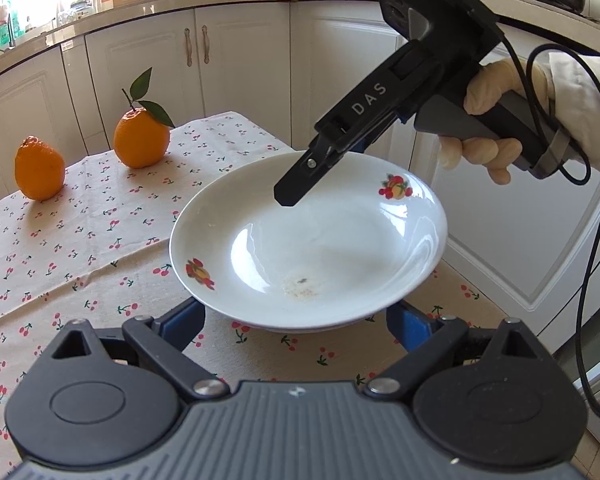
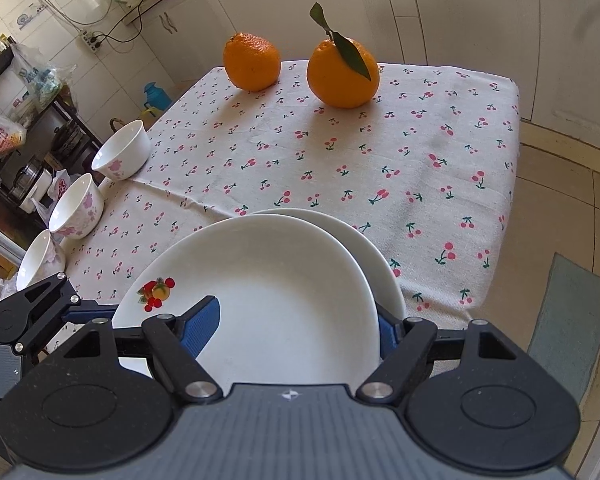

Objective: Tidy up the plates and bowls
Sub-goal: 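Lower the plate onto the stack and open the right tool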

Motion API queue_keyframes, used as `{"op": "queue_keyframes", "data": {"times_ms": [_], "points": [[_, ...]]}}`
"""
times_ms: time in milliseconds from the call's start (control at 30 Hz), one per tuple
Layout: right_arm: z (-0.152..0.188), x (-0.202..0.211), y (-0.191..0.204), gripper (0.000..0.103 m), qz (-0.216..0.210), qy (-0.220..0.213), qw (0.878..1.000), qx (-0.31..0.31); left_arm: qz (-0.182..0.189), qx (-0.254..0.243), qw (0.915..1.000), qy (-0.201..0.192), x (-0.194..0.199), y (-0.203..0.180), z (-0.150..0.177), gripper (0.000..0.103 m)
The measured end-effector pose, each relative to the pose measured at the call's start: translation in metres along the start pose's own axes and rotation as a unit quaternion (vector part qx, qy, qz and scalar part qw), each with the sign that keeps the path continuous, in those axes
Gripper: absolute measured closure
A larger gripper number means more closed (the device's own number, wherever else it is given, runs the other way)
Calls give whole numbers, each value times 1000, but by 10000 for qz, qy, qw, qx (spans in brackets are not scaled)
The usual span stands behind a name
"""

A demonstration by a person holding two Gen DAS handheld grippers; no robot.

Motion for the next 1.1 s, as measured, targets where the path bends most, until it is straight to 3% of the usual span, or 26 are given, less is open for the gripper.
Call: {"op": "queue_keyframes", "data": {"times_ms": [633, 1100], "points": [[6, 18, -4, 19, 305, -27, 9995, 1, 53, -87, 9999, -62, -4, 2, 1, 6], [12, 22, 1, 12, 700, 83, 9975, 98, 58, -139, 9999, -69, -5, 3, 1, 5]]}}
Point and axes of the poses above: each gripper's, at about its wrist camera, not at the fingertips, and x roughly against the way its jaws point, y to its left, z to its underside, the point moved 8 cm from there along -x, roughly the way its jaws point, and after that the axes turned 14 degrees about z, right-handed, at the moved point
